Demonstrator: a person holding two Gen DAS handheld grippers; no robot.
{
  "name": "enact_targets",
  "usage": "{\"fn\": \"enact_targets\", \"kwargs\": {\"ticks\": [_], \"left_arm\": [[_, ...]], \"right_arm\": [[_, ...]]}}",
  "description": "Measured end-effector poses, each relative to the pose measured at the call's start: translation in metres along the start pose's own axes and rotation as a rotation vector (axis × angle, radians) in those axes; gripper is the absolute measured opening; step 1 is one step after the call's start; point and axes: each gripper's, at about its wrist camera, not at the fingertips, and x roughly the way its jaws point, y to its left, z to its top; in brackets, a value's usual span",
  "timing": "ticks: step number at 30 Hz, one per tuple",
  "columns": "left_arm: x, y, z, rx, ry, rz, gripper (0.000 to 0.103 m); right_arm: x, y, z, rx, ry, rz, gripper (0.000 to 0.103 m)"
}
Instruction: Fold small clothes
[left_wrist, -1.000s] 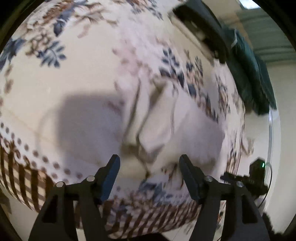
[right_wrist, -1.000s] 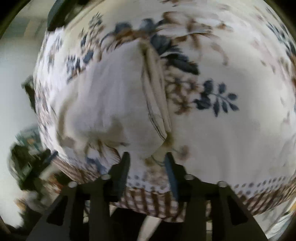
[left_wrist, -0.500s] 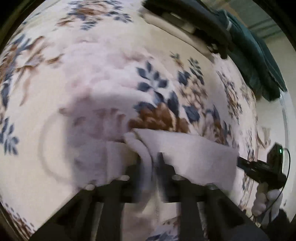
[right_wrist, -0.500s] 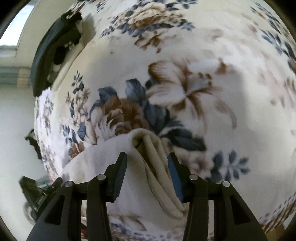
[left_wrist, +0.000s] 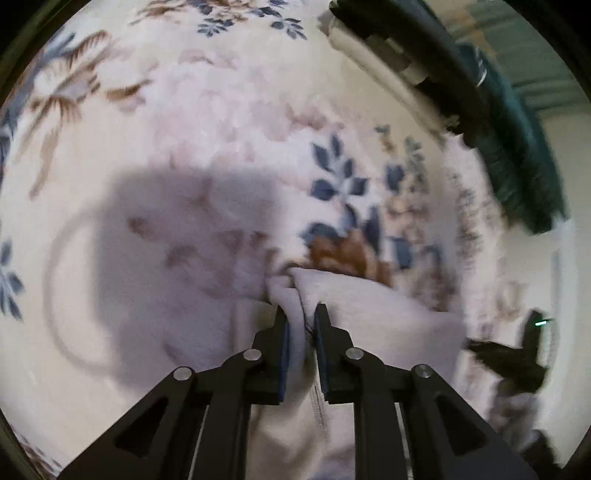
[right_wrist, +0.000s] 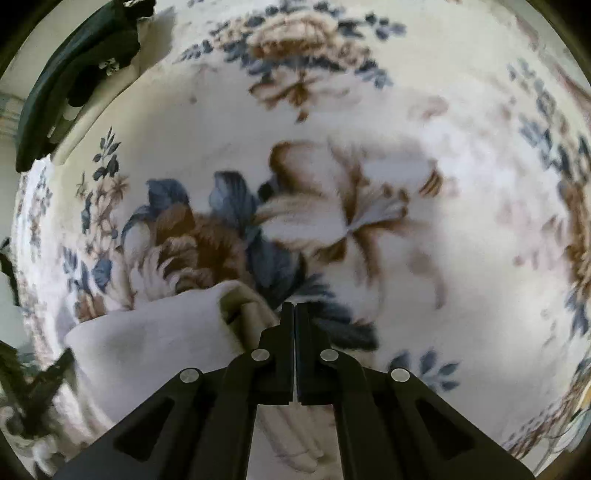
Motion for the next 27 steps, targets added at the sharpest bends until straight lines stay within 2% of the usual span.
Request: {"fn": "enact_targets", "kwargs": {"ticks": [3, 4, 5, 6, 7, 9, 10, 11, 12, 13, 14, 15, 17, 19, 20, 21, 23, 25, 26, 27], "left_arm": [[-0.018, 0.004, -0.014, -0.026, -0.003, -0.035, 0.035], [-0.023, 0.006, -0.02, -0.036, -0.007, -0.051, 0.04], [-0.027, 0.007, -0.028, -0.045, -0.005, -0.072, 0.04], [-0.028, 0.008, -0.033, -0.045, 0.001, -0.078, 0.04], [-0.028, 0.007, -0.04, -0.038, 0.013, -0.074, 0.04], [-0.024, 0.004, -0.052, -0.002, 0.018, -0.022, 0.037], [-0.022, 0.003, -0.055, 0.009, 0.017, -0.001, 0.028], [-0.02, 0.004, -0.059, 0.007, 0.014, 0.019, 0.004], [-0.019, 0.005, -0.059, -0.003, 0.011, 0.031, 0.005], [-0.022, 0.009, -0.059, -0.014, -0.001, 0.023, 0.005], [-0.028, 0.013, -0.058, -0.033, -0.023, 0.016, 0.005], [-0.032, 0.016, -0.056, -0.041, -0.036, 0.02, 0.005], [-0.037, 0.025, -0.052, -0.048, -0.04, 0.026, 0.005], [-0.031, 0.027, -0.05, -0.048, -0.001, 0.01, 0.008], [-0.028, 0.028, -0.049, -0.061, 0.015, -0.005, 0.009], [-0.028, 0.027, -0.051, -0.06, 0.024, -0.013, 0.011], [-0.03, 0.024, -0.056, -0.054, 0.039, -0.012, 0.025], [-0.038, 0.025, -0.064, -0.058, 0.033, -0.015, 0.026], [-0.04, 0.026, -0.068, -0.069, 0.032, -0.015, 0.028], [-0.044, 0.03, -0.074, -0.091, 0.031, -0.022, 0.033]], "right_arm": [[-0.01, -0.012, 0.001, 0.034, 0.017, 0.077, 0.005], [-0.014, -0.019, -0.001, 0.051, 0.017, 0.105, 0.012], [-0.018, -0.023, -0.004, 0.062, 0.016, 0.12, 0.019], [-0.02, -0.027, -0.008, 0.073, 0.015, 0.142, 0.032], [-0.021, -0.03, -0.013, 0.079, 0.017, 0.172, 0.04], [-0.018, -0.03, -0.029, 0.075, 0.061, 0.223, 0.041], [-0.012, -0.028, -0.037, 0.07, 0.099, 0.251, 0.041], [-0.006, -0.025, -0.047, 0.065, 0.132, 0.273, 0.041], [0.0, -0.023, -0.054, 0.06, 0.157, 0.281, 0.041], [0.002, -0.021, -0.062, 0.058, 0.158, 0.269, 0.036], [0.002, -0.021, -0.068, 0.059, 0.136, 0.242, 0.028], [0.002, -0.021, -0.07, 0.055, 0.128, 0.223, 0.007], [-0.002, -0.021, -0.075, 0.046, 0.085, 0.131, 0.006], [-0.003, -0.019, -0.077, 0.012, 0.07, 0.009, 0.006], [-0.002, -0.019, -0.077, 0.008, 0.08, 0.006, 0.006], [-0.001, -0.022, -0.076, 0.026, 0.095, 0.034, 0.006], [-0.002, -0.032, -0.074, 0.088, 0.137, 0.112, 0.007], [-0.006, -0.04, -0.074, 0.112, 0.148, 0.15, 0.009], [-0.008, -0.044, -0.075, 0.119, 0.15, 0.165, 0.013], [-0.011, -0.05, -0.078, 0.126, 0.154, 0.186, 0.027]]}}
